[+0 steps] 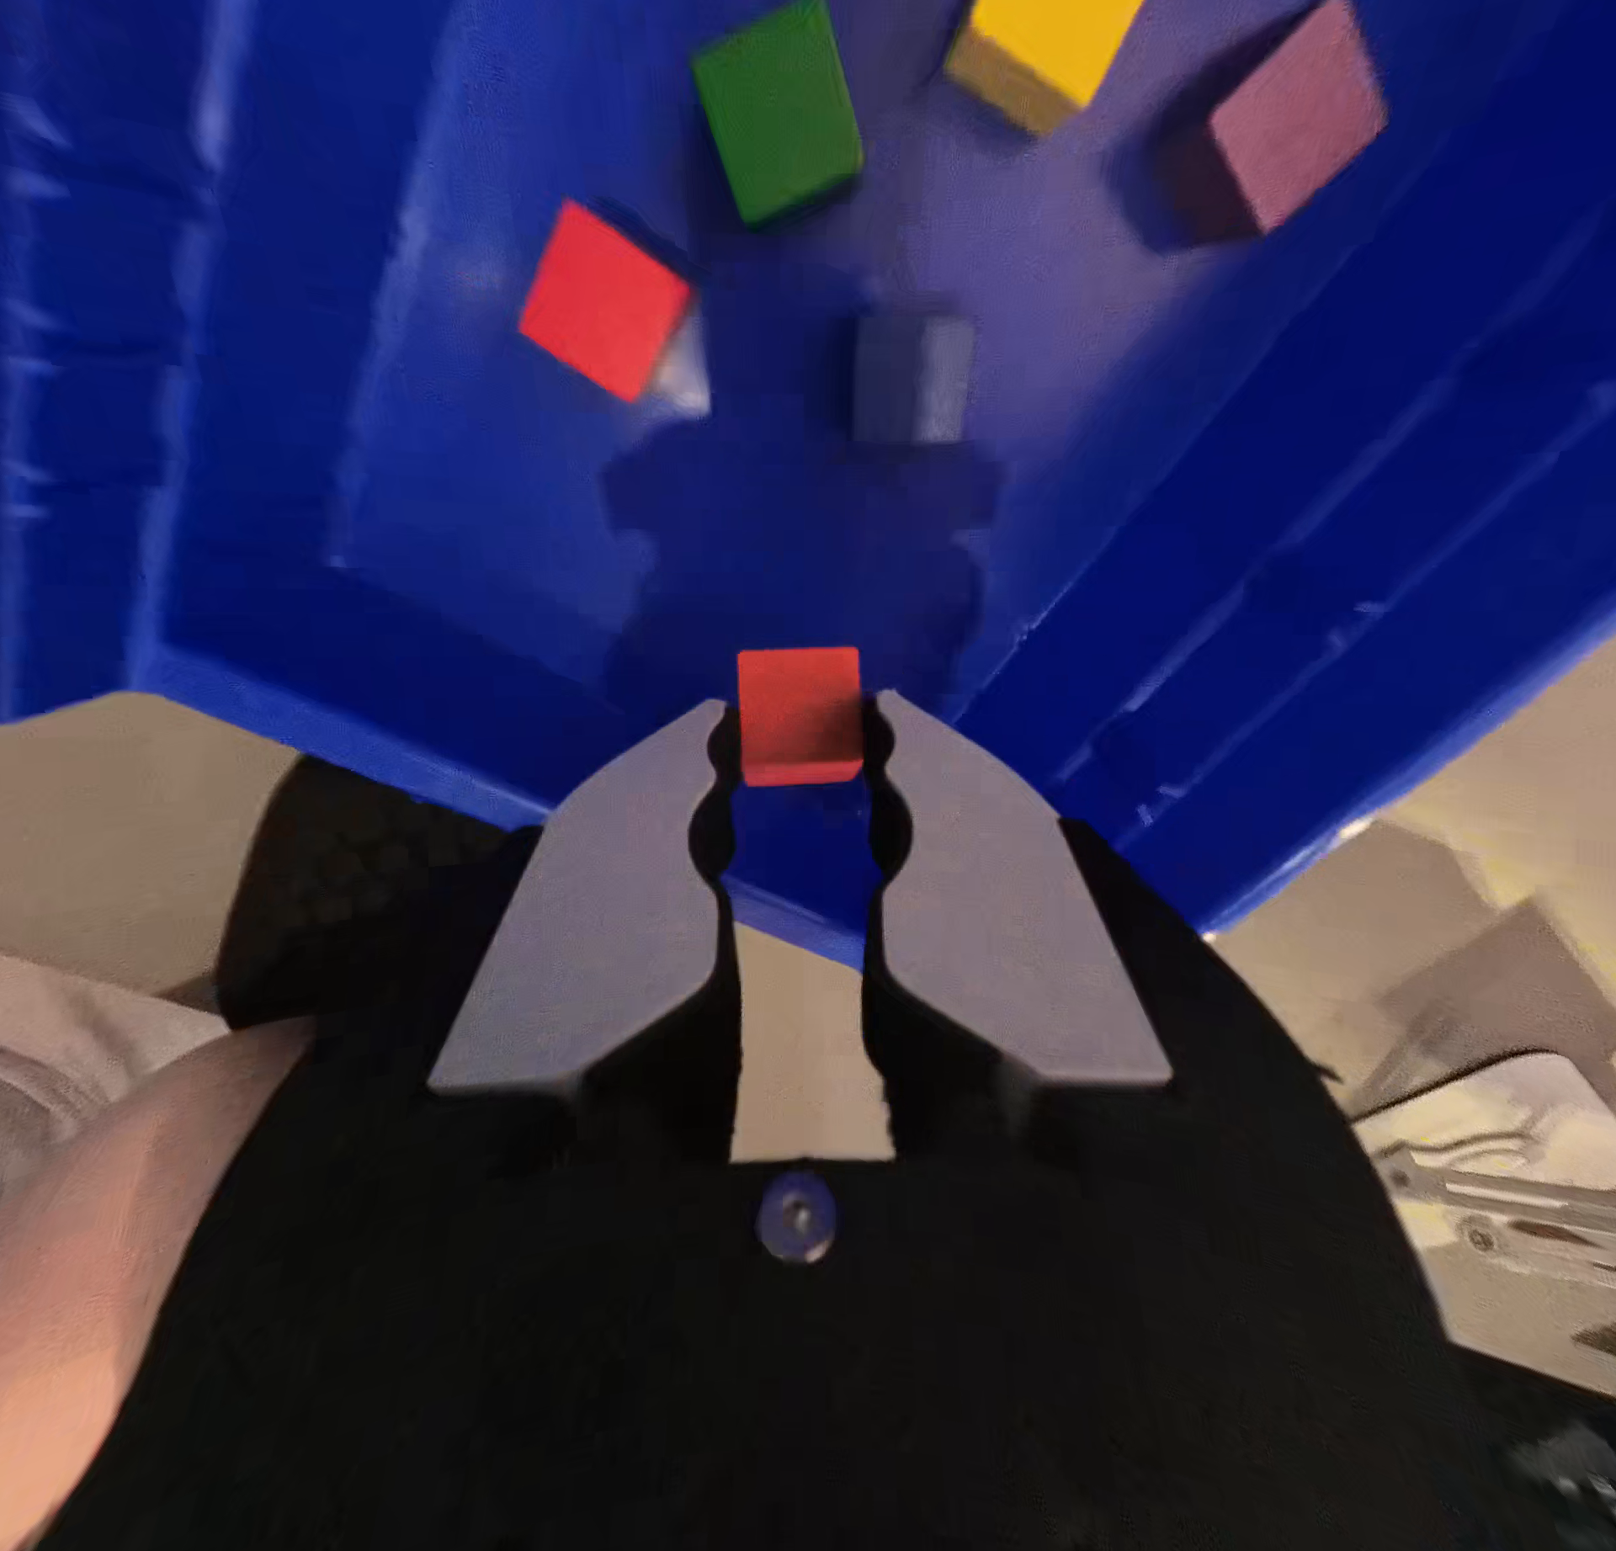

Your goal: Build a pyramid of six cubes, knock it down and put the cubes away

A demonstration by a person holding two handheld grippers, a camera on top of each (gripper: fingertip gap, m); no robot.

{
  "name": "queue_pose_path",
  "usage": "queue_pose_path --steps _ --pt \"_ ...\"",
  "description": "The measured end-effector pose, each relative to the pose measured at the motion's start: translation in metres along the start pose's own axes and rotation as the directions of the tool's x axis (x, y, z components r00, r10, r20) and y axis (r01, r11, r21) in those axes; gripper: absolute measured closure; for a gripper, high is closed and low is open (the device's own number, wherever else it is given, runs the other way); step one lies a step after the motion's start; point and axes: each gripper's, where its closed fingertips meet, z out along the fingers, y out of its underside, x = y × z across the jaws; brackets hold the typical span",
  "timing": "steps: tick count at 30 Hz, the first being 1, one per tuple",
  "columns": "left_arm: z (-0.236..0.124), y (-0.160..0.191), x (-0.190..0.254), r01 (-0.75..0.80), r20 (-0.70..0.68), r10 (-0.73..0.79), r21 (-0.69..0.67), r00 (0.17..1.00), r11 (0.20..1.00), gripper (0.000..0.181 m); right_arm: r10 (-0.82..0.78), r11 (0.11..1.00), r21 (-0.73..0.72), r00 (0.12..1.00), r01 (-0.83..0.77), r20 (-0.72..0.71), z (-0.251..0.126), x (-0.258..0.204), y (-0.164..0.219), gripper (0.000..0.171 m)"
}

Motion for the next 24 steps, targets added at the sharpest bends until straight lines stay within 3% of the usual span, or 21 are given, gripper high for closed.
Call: queue_pose_path --steps 6,8,11,15,17,21,24 --pt "0.000 0.003 0.000 0.002 0.004 -0.002 -0.019 1.000 1.000 0.129 0.010 1.000 0.027 0.994 -0.013 0.109 0.027 0.005 -0.014 0.137" --pt "-0.001 0.008 -0.006 0.010 0.014 -0.010 -0.034 1.000 0.999 0.127 0.053 0.996 0.066 0.987 -0.064 0.151 0.021 0.007 -0.017 0.124" --pt "-0.005 0.022 -0.032 0.059 0.072 -0.054 -0.062 0.996 0.996 0.126 0.053 0.977 0.200 0.993 -0.072 0.102 -0.004 0.019 -0.019 0.121" --pt "-0.014 0.078 -0.103 0.244 0.241 -0.201 -0.166 0.950 0.955 0.121 0.228 0.878 0.462 0.959 -0.127 -0.170 -0.054 0.083 -0.023 0.115" --pt "-0.018 0.116 -0.136 0.362 0.314 -0.289 -0.205 0.904 0.909 0.120 0.315 0.829 0.530 0.932 -0.178 -0.180 -0.062 0.104 -0.022 0.116" --pt "-0.022 0.192 -0.175 0.540 0.392 -0.421 -0.275 0.818 0.795 0.128 0.343 0.870 0.400 0.937 -0.289 -0.069 -0.027 0.104 -0.004 0.115" --pt "-0.020 0.244 -0.176 0.629 0.406 -0.490 -0.377 0.772 0.680 0.119 0.349 0.889 0.321 0.937 -0.328 -0.009 -0.006 0.099 0.000 0.120"
